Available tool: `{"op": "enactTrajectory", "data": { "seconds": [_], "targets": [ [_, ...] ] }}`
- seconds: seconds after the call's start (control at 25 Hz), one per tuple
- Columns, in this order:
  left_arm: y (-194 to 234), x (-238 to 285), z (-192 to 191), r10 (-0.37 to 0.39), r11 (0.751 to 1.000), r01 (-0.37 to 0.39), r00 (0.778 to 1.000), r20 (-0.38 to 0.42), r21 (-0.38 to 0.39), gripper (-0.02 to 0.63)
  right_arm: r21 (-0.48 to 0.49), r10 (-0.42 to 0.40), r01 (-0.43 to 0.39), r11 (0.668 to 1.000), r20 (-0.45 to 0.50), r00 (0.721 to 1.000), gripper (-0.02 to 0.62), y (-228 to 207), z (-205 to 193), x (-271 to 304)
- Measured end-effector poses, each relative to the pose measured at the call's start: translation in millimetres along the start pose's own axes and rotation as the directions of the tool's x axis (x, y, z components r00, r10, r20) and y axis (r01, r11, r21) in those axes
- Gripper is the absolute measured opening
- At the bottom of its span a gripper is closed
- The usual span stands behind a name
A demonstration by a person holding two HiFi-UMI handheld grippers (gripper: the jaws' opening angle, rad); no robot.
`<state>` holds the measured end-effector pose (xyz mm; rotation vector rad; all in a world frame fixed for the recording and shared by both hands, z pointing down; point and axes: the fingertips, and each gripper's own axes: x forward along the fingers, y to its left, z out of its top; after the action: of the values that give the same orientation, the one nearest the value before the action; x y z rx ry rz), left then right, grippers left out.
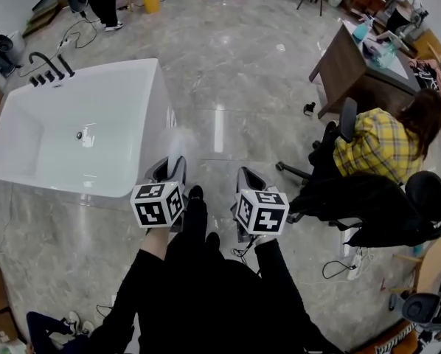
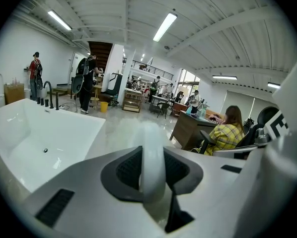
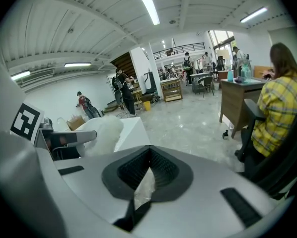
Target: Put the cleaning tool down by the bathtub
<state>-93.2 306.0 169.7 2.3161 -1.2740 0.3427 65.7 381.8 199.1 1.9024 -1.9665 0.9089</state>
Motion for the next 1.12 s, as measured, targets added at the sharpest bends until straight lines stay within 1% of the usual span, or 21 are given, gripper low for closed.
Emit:
{"op": "enactTrajectory", "data": {
  "seconds": [0.16, 0.36, 0.56, 0.76, 0.96, 1.12],
  "targets": [
    [11, 35, 10, -0.010, 1.000, 0.010, 1.000, -0.025, 0.005, 0.095, -0.015, -0.008, 0.007, 1.000, -0.032, 0.999, -0.001, -4, 12, 32],
    [27, 95, 34, -0.033, 0.999, 0.033, 0.998, -0.046, -0.002, 0.095, -0.050, -0.017, 0.013, 0.999, -0.072, 0.997, 0.000, -12, 40, 84],
    [47, 151, 48, -0.046, 0.999, 0.045, 0.995, -0.086, -0.015, 0.095, -0.033, -0.025, 0.021, 0.999, -0.123, 0.992, -0.002, -22, 61, 140],
    [68, 195, 62, -0.063, 0.998, 0.061, 0.991, -0.116, -0.027, 0.095, -0.031, -0.044, 0.039, 0.999, -0.160, 0.986, -0.002, -24, 82, 186],
    [84, 235, 73, -0.068, 0.997, 0.063, 0.990, -0.127, -0.042, 0.095, -0.052, -0.077, 0.069, 0.996, -0.168, 0.983, -0.002, -38, 105, 220],
    [96, 266, 75, -0.058, 0.997, 0.050, 0.988, -0.141, -0.055, 0.095, -0.059, -0.102, 0.094, 0.994, -0.165, 0.981, 0.000, -55, 123, 242]
  ]
}}
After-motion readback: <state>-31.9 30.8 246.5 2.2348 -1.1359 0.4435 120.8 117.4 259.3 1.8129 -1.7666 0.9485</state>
